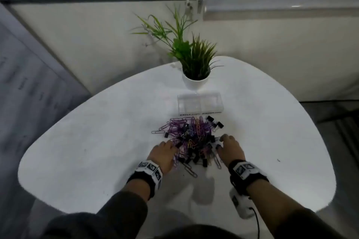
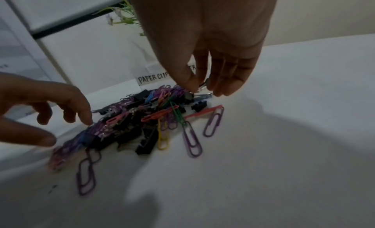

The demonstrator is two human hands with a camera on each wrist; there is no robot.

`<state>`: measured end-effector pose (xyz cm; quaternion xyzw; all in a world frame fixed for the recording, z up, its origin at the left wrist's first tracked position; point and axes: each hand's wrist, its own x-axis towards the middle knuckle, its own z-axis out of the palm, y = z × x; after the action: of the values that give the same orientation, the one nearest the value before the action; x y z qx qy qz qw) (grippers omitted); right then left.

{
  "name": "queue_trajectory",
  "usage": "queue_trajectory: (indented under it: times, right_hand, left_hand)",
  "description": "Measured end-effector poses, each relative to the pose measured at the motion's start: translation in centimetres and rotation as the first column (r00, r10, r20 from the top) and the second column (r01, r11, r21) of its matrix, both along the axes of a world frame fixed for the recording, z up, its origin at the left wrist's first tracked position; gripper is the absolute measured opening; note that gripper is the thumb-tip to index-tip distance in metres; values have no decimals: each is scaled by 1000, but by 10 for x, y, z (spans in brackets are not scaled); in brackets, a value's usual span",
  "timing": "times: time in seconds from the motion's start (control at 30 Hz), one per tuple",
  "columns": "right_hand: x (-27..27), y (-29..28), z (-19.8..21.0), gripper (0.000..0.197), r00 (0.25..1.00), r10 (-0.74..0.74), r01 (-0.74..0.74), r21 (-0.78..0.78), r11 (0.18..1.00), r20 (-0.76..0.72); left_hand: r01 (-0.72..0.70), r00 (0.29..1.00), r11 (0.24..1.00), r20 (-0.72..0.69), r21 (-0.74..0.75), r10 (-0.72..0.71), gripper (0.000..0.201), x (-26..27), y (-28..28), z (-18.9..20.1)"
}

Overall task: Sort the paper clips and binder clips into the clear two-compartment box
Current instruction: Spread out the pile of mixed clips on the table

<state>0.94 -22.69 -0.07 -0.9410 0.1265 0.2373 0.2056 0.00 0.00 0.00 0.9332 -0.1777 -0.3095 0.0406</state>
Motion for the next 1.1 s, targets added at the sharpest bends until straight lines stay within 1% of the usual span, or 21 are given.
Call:
queue_trajectory:
  times: [0.03,0.1,0.13,0.2,0.27,0.33,0.43,0.53,0.63,0.73,0.8,0.9,1.03,1.1]
  right_hand:
    - [0,-1,0,27,1000,7,-7,-21,1000,-7]
    - [-5,-3,-1,31,996,89,-92,-87,992,-31]
    - [-9,-4,-2,35,993,110,-115,-111,987,-50]
    - [-20,-6,-8,48,993,72,-83,-117,990,-96]
    - [-28,-8,-14,61,995,-21,11,-95,995,-99]
    - [-29,-6,-18,64,995,-45,39,-67,997,-92]
    - [-22,1,-22,55,996,-58,57,-19,998,-66]
    - [-11,7,-26,40,996,-72,73,20,997,-45]
    - [-7,12,-30,30,996,-71,72,8,997,-62]
    - [-5,13,-32,24,996,-50,49,-4,999,-79]
    - [-3,10,-33,23,996,-29,30,1,1000,-90]
    - [-2,2,-32,24,997,-4,7,48,999,-74]
    - [-4,-7,-27,24,1000,-15,18,123,992,-22]
    - [-4,-10,-24,24,999,-38,38,155,987,-3]
  left_hand:
    - [30,999,1000,-14,5,-30,51,2,-3,-3]
    - [19,1000,1000,-4,-6,-19,56,3,-3,-4]
    - [-8,1000,1000,8,-10,8,55,2,-2,-5]
    - [-39,999,999,15,-8,39,55,-2,3,-9]
    - [-59,998,998,12,4,59,57,-5,10,-12]
    - [-98,995,995,-12,-24,97,58,-4,16,-15]
    - [-136,990,989,-47,-61,133,52,0,16,-17]
    - [-111,994,992,8,-54,112,42,4,12,-19]
    - [-43,998,999,56,-8,43,37,8,8,-22]
    - [64,992,996,107,61,-71,33,12,7,-25]
    - [100,987,993,123,66,-107,32,15,8,-26]
    - [84,990,995,112,45,-89,32,18,7,-23]
    - [66,991,996,115,58,-72,34,20,7,-18]
    - [22,996,998,81,50,-27,29,20,7,-15]
